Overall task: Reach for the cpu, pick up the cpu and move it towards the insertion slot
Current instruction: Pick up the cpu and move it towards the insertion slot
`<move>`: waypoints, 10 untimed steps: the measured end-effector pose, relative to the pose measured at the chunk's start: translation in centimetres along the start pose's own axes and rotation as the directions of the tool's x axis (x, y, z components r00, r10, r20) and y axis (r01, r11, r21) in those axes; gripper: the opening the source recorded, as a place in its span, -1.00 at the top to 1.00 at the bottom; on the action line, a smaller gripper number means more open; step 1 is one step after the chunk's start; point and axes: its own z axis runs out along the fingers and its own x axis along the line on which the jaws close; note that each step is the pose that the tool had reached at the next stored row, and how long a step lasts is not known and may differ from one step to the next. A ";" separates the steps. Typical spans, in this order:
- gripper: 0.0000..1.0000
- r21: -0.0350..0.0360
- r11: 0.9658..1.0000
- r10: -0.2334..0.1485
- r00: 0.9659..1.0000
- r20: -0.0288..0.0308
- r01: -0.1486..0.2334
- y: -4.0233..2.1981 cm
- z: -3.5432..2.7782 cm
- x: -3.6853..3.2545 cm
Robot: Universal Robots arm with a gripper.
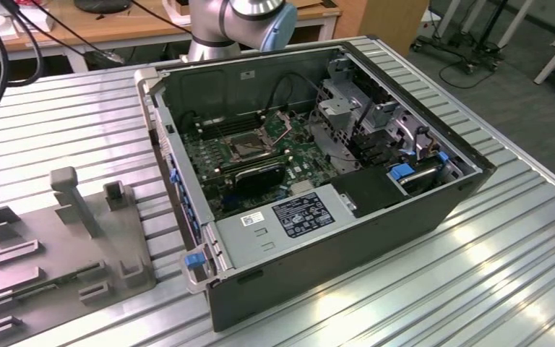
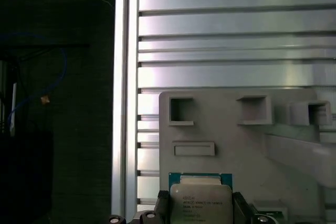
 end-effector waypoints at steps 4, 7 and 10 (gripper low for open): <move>-0.09 0.000 1.000 0.000 1.000 0.000 0.000 0.02 -0.48 -0.01; -0.09 0.000 1.000 0.000 1.000 0.000 0.000 0.03 -0.85 -0.01; -0.09 0.000 1.000 0.000 1.000 0.000 0.000 0.05 -1.23 -0.01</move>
